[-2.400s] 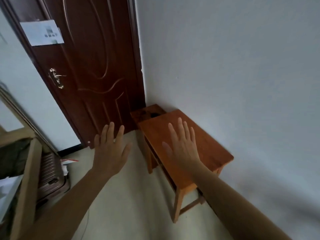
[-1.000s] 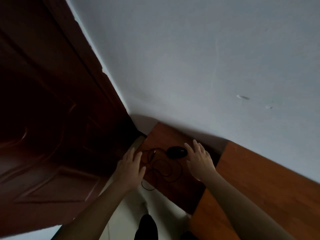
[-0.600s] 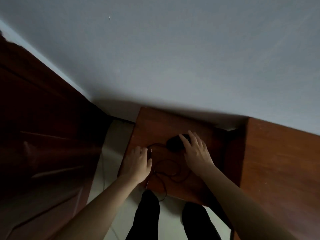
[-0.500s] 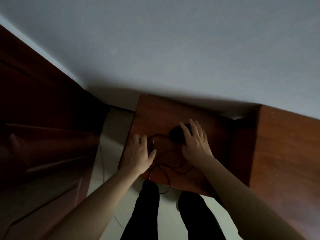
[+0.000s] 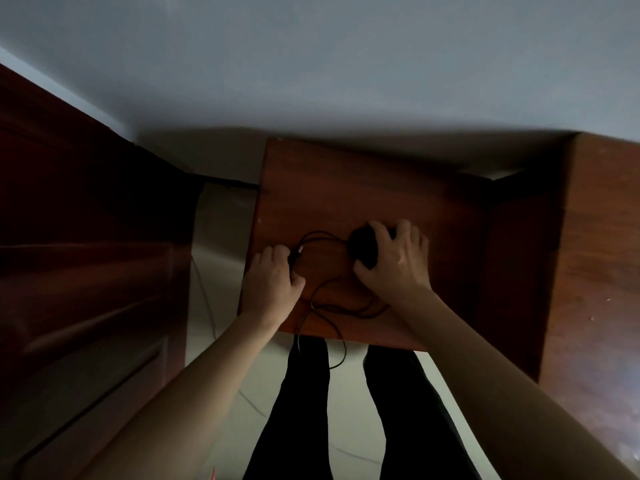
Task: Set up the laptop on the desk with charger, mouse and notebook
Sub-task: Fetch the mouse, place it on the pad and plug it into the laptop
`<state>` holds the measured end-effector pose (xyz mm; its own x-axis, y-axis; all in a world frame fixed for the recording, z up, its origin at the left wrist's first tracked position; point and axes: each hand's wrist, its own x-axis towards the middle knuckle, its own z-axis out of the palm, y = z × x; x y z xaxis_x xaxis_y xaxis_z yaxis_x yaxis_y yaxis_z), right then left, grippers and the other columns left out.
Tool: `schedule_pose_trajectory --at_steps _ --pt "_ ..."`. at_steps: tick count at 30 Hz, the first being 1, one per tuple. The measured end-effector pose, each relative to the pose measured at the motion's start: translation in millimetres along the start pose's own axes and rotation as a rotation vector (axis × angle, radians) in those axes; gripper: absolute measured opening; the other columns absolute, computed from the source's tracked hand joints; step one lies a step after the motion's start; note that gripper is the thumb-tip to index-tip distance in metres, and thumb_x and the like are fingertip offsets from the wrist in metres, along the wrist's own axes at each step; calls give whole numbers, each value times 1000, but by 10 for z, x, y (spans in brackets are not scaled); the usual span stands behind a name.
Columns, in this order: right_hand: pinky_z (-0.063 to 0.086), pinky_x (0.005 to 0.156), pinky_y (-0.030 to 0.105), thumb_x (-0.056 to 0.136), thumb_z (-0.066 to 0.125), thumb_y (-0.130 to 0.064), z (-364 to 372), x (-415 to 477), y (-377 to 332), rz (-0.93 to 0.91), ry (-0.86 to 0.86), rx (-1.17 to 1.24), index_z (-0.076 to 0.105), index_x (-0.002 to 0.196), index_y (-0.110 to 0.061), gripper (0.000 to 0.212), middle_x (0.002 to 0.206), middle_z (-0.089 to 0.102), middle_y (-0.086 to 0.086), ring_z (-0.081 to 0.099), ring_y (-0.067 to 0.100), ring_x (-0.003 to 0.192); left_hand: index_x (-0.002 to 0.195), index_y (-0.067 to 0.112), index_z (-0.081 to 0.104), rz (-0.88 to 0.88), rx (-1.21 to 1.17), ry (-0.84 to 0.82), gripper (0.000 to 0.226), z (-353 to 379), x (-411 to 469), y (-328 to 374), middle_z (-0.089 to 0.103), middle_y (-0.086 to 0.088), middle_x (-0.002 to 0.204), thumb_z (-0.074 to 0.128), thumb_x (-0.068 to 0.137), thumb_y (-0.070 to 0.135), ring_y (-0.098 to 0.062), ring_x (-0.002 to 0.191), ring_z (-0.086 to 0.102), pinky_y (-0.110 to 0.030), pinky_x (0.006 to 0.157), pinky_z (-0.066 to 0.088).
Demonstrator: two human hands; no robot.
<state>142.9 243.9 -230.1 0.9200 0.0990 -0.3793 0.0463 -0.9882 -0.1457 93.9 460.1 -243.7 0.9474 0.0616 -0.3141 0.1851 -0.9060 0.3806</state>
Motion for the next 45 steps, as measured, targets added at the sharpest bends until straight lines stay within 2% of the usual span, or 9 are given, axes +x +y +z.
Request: schedule_pose_trajectory --at_steps 5,12,18,21,25,30,36,40,45 --pt "46 83 46 76 71 -60 131 -135 48 48 53 52 57 130 -18 70 117 52 14 53 35 103 84 8 54 -40 -20 -30 15 -43 77 -11 57 -7 78 65 76 15 -30 67 59 -33 55 43" --pt "53 73 40 82 64 -67 -49 -472 12 126 88 248 59 130 -18 68 110 60 10 61 31 102 85 8 50 -16 -237 136 14 -293 26 118 52 -5 75 64 81 10 -19 60 50 -27 49 38" --pt "46 70 32 84 61 -63 -945 -808 106 267 202 592 51 122 -18 60 107 45 -1 60 27 92 90 8 52 55 -412 280 11 -1123 7 740 56 -5 65 61 84 9 -19 51 52 -26 47 34" --pt "43 71 31 79 59 -68 -1414 -973 259 294 226 634 50 116 -24 58 100 52 -4 56 19 88 91 8 50 62 -518 347 12 -1563 -8 1090 55 -5 68 53 83 17 -33 61 57 -36 56 43" --pt "48 75 34 72 55 -77 -2148 -1401 589 288 285 714 45 108 -32 58 96 59 -3 61 23 92 90 16 48 129 -596 482 15 -2141 -270 1741 53 2 67 43 81 27 -28 62 51 -30 56 27" --pt "43 76 31 64 61 -80 -2807 -2280 1268 242 428 773 48 110 -33 66 92 59 -9 55 19 88 100 14 55 287 -662 542 26 -2408 -913 2733 61 -1 80 41 81 26 -27 73 56 -31 63 35" --pt "61 69 36 60 79 -69 -2955 -3913 2751 310 521 1101 59 108 -31 63 98 71 -1 71 18 84 106 14 54 489 -719 448 25 -1875 -2009 4320 61 -3 86 42 85 23 -22 72 54 -30 62 37" --pt "61 72 34 52 86 -66 -2801 -5072 3907 482 636 1191 60 102 -28 68 97 71 1 72 16 82 101 21 50 696 -742 283 13 -1199 -2800 5581 57 1 77 48 93 11 -10 60 55 -11 48 39" --pt "54 71 28 51 89 -68 -2428 -6071 4839 667 735 1305 60 107 -24 77 100 70 1 69 15 89 99 20 51 833 -713 45 13 -510 -3507 6768 55 3 72 45 87 22 -23 57 55 -46 51 52"
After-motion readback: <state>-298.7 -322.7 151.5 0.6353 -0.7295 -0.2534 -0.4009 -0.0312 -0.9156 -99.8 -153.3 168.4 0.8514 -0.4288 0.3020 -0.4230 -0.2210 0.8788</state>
